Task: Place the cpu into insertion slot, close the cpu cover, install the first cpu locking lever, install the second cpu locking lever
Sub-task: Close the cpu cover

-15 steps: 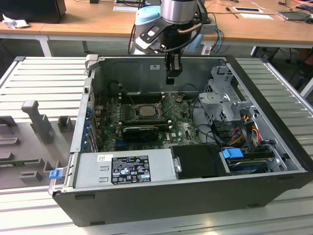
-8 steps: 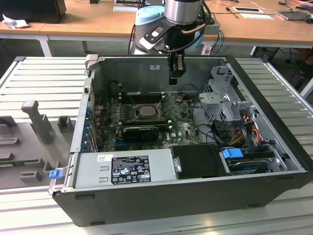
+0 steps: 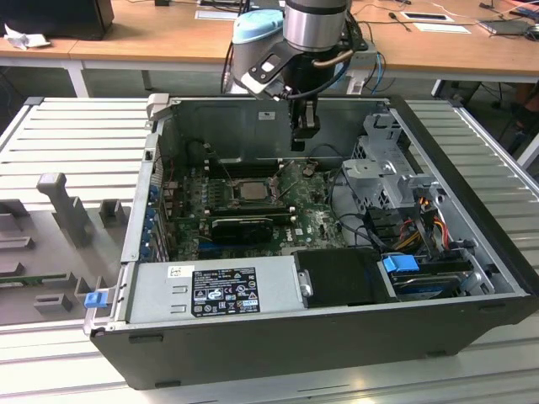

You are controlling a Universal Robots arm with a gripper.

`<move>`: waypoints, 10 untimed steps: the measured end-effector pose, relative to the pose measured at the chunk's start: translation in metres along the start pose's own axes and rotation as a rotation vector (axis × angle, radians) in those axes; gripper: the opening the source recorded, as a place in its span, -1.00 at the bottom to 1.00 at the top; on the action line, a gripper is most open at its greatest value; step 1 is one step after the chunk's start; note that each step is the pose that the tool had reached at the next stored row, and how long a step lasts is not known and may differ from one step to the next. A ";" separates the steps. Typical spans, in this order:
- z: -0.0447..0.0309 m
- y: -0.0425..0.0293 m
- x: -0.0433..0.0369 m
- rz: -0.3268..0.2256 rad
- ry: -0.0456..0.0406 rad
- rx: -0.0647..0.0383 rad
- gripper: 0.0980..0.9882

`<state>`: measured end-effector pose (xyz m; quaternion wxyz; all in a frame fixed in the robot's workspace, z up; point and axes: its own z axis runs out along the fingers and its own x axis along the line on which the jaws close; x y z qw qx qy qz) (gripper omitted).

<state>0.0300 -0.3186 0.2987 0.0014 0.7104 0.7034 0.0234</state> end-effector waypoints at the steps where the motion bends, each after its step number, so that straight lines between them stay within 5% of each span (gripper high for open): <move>1: 0.0027 0.0009 -0.0001 0.000 0.0000 0.000 -0.98; 10: 0.0233 0.0122 -0.0007 -0.034 0.0009 0.003 -0.98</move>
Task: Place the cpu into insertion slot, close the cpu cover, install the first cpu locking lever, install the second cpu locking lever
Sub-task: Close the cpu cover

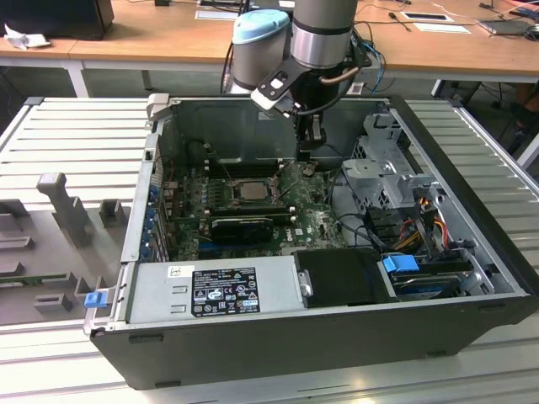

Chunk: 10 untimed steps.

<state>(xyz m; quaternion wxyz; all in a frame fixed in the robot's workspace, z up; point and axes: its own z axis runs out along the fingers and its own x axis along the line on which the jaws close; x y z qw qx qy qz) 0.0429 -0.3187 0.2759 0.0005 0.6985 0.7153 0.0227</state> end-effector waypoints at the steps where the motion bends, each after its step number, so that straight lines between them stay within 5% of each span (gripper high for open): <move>1: 0.0017 0.0008 -0.0002 -0.002 0.0001 0.001 -0.98; 10: 0.0174 0.0151 -0.0022 -0.002 0.0003 0.012 -0.98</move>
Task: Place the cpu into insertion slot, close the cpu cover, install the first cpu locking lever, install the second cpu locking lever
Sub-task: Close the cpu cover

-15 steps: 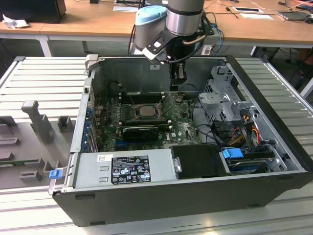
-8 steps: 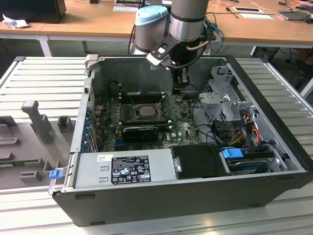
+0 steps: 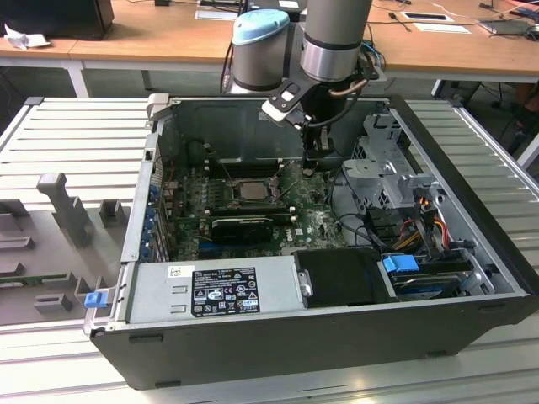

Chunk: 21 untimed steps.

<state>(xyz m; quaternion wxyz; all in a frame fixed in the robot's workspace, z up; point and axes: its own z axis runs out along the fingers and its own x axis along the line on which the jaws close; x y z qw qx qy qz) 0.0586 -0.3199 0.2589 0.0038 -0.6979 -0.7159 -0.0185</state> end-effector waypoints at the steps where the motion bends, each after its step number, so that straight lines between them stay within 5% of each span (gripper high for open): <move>1: 0.0019 0.0005 -0.0001 0.000 0.0000 0.000 -0.98; 3: 0.0047 0.0010 -0.0004 0.000 0.0000 0.006 -0.98; 6: 0.0048 0.0010 -0.0003 0.002 0.0014 0.052 -0.98; 7: 0.0048 0.0009 -0.0003 0.002 0.0014 0.060 -0.98; 21: 0.0047 -0.0057 -0.0002 0.002 0.0015 0.060 -0.98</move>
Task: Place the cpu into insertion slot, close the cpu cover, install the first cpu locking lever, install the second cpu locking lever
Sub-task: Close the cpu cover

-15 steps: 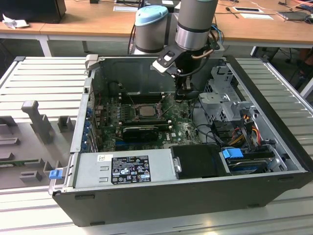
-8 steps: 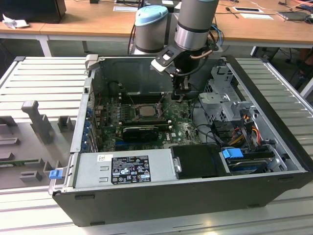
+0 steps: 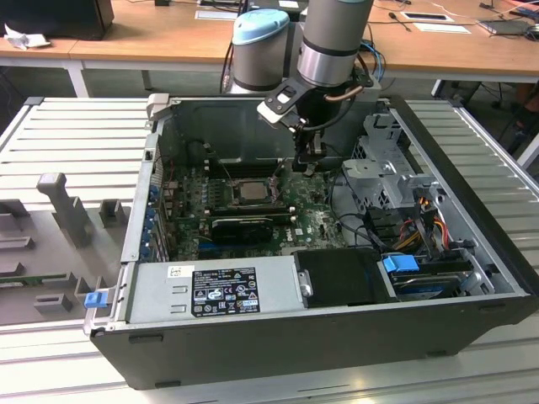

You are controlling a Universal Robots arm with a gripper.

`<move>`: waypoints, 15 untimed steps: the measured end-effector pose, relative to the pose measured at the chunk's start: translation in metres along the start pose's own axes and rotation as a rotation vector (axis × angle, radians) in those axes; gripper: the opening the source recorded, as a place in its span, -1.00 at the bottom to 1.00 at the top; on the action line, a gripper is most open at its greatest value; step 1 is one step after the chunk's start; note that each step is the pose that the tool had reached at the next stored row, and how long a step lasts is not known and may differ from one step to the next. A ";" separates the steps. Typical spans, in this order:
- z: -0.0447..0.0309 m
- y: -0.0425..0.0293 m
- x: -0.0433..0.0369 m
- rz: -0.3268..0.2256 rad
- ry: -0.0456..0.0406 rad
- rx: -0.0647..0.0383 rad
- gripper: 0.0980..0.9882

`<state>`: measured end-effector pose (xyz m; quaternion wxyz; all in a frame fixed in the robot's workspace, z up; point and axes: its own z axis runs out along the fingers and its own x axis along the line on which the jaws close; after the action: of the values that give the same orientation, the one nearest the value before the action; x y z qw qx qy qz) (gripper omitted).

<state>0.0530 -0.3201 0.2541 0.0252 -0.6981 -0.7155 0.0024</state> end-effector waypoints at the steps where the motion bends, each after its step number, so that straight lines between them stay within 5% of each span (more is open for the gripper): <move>1: 0.0000 -0.0004 0.0000 0.000 0.0000 0.000 -0.98; 15: 0.0004 -0.0096 0.0002 0.000 0.0000 0.000 -0.98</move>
<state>0.0434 -0.3201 0.2541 0.0251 -0.6982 -0.7155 0.0024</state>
